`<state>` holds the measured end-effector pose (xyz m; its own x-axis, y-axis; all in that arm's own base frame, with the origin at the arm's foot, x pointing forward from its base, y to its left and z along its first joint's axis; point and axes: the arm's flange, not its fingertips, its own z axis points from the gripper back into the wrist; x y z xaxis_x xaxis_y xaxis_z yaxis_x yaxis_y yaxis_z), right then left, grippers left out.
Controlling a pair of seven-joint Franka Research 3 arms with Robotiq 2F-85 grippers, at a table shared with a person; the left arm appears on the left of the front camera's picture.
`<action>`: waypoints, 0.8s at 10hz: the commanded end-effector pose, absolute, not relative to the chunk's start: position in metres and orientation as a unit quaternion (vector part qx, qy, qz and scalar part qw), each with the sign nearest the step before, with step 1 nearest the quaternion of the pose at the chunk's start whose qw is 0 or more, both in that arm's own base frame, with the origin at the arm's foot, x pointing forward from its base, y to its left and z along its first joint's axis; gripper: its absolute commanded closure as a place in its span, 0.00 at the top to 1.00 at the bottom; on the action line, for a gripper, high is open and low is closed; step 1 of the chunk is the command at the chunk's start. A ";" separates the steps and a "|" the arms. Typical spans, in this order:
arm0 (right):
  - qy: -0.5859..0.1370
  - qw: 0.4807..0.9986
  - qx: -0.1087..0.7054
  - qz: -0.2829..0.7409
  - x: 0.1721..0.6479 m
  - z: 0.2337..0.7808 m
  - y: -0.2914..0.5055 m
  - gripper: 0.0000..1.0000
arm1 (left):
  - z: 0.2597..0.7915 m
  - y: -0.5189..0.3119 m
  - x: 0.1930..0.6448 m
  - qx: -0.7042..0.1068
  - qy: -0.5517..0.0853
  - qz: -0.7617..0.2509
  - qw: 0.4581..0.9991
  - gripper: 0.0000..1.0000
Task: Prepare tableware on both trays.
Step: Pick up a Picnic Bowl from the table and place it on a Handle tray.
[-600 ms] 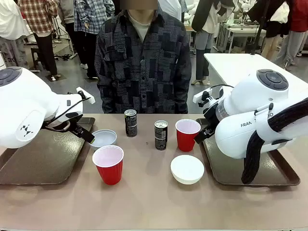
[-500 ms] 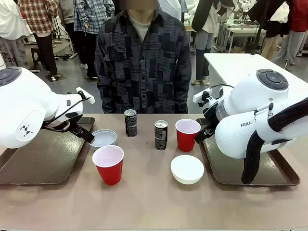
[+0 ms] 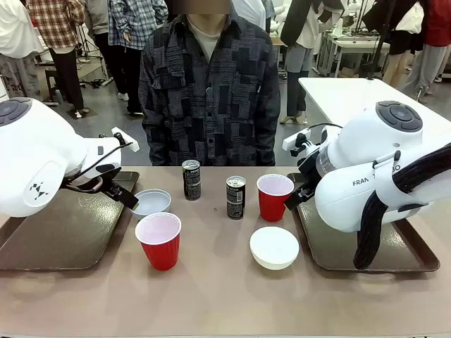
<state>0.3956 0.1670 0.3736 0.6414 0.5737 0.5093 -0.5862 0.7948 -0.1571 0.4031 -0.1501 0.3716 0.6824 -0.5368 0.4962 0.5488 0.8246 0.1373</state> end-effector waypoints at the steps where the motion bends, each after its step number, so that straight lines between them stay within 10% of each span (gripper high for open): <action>1: -0.277 0.906 0.011 0.320 0.396 0.374 0.167 1.00 | 0.372 -0.150 0.403 -0.011 -0.267 -0.296 0.917 1.00; 8: -0.277 0.906 0.011 0.320 0.396 0.374 0.167 1.00 | 0.372 -0.150 0.403 -0.011 -0.267 -0.296 0.917 1.00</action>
<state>0.3956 0.1670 0.3736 0.6414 0.5737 0.5093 -0.5862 0.7948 -0.1571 0.4031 -0.1501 0.3716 0.6824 -0.5368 0.4962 0.5488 0.8246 0.1373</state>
